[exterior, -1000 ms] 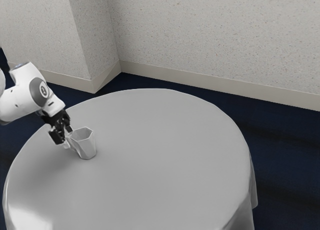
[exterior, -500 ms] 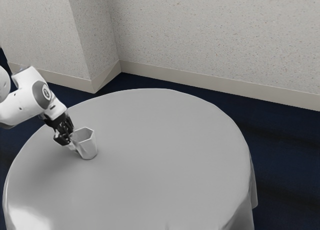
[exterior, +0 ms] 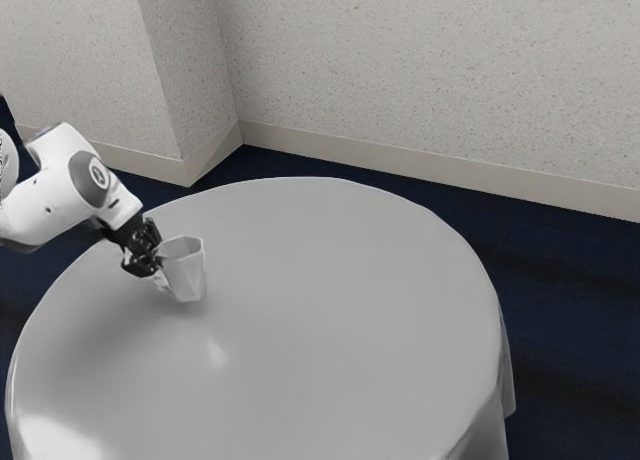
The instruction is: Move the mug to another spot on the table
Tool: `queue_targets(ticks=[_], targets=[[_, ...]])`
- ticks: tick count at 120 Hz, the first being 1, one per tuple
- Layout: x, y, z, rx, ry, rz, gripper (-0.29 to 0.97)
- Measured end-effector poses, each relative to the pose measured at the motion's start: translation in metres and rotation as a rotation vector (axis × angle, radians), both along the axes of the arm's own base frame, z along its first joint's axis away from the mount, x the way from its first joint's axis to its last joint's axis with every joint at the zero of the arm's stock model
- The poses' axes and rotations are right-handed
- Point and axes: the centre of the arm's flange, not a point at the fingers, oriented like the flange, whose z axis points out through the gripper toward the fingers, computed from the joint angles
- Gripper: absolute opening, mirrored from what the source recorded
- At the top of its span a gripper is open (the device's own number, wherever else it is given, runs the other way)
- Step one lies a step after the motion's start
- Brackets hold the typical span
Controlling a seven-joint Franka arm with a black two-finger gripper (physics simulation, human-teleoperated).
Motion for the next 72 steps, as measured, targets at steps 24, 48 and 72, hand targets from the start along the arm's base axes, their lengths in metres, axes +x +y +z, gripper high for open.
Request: queue_targets(ticks=[24,48,72], targets=[[0.007,-0.02,0.0,-0.027,-0.014,-0.02,0.15],[0.014,-0.045,-0.003,-0.062,-0.022,-0.042,0.16],[0.022,-0.08,-0.011,-0.094,-0.015,-0.089,0.15]])
